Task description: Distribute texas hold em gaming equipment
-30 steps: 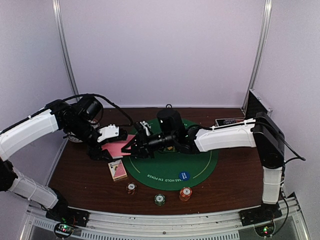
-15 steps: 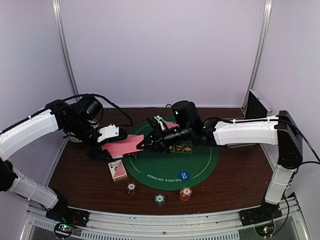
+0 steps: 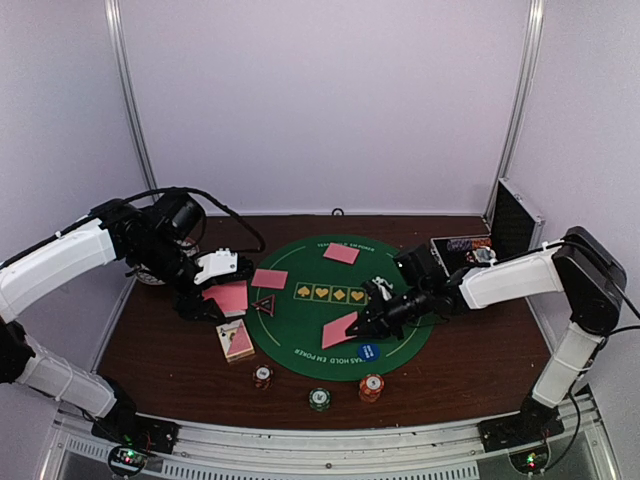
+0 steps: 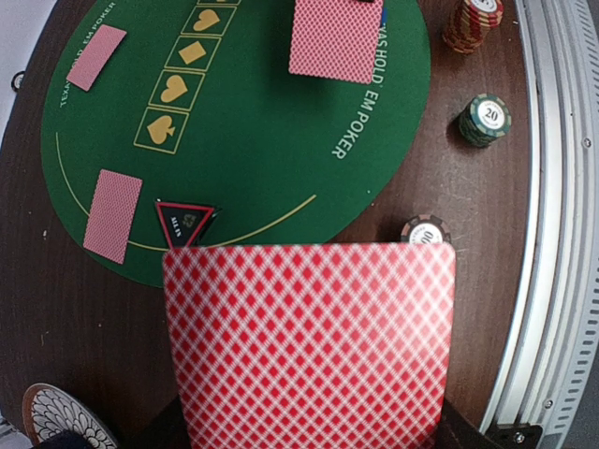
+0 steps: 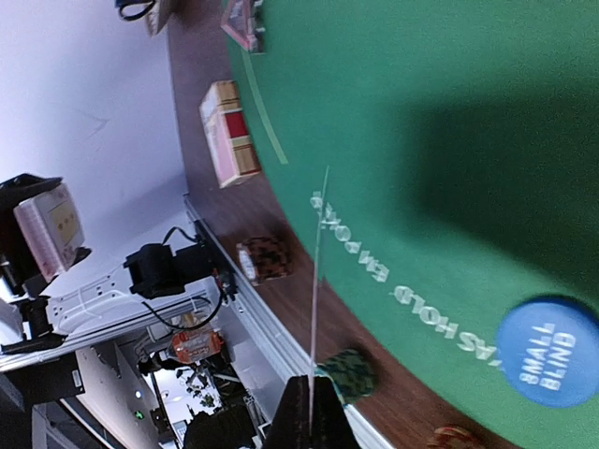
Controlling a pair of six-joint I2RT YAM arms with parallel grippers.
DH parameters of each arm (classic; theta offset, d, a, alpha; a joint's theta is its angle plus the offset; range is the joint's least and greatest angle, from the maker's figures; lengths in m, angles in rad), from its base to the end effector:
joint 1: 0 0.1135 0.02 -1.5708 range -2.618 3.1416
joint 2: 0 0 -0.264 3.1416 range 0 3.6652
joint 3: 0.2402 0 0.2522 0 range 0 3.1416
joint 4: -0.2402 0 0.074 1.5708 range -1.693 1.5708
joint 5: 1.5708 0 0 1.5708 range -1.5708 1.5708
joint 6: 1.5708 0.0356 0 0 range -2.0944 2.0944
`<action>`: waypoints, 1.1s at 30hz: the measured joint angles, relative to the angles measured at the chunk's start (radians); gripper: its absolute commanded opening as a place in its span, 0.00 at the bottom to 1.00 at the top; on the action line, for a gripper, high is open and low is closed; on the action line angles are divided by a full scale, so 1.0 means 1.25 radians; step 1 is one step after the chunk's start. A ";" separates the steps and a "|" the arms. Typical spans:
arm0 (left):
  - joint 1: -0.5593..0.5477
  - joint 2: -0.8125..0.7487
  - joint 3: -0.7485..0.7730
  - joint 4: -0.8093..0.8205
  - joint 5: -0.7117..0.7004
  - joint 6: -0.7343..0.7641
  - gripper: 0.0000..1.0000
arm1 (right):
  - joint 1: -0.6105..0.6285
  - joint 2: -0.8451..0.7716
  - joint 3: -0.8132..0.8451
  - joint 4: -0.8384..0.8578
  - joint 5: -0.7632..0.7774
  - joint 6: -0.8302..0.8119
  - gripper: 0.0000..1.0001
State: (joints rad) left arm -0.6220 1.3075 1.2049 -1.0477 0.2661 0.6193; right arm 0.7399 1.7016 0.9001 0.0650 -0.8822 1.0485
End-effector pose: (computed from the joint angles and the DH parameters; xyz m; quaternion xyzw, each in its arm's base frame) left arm 0.1939 -0.1506 0.3041 0.5863 0.7724 -0.1300 0.2067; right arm 0.2322 0.2492 0.1761 0.0439 -0.8435 -0.5301 0.0749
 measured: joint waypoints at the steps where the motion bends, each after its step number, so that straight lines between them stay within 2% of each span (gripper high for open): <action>1: 0.000 0.000 0.000 0.000 0.000 0.000 0.00 | -0.012 0.000 -0.019 -0.003 0.000 -0.006 0.00; 14: 0.000 0.000 0.000 0.000 0.001 0.000 0.00 | -0.080 0.033 -0.098 -0.002 0.009 -0.074 0.00; 21: 0.000 0.000 0.001 -0.001 0.002 -0.001 0.00 | -0.085 0.042 -0.082 -0.020 0.017 -0.102 0.15; 23: 0.000 0.000 0.001 -0.001 0.002 -0.001 0.00 | -0.086 0.042 -0.072 -0.040 0.024 -0.114 0.15; 33: 0.000 0.000 0.001 -0.001 0.005 -0.001 0.00 | -0.092 0.045 -0.009 -0.150 0.050 -0.176 0.11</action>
State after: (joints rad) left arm -0.6220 1.3075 1.2064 -1.0489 0.2729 0.6178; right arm 0.6254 1.7573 0.8890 -0.1230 -0.8192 0.8288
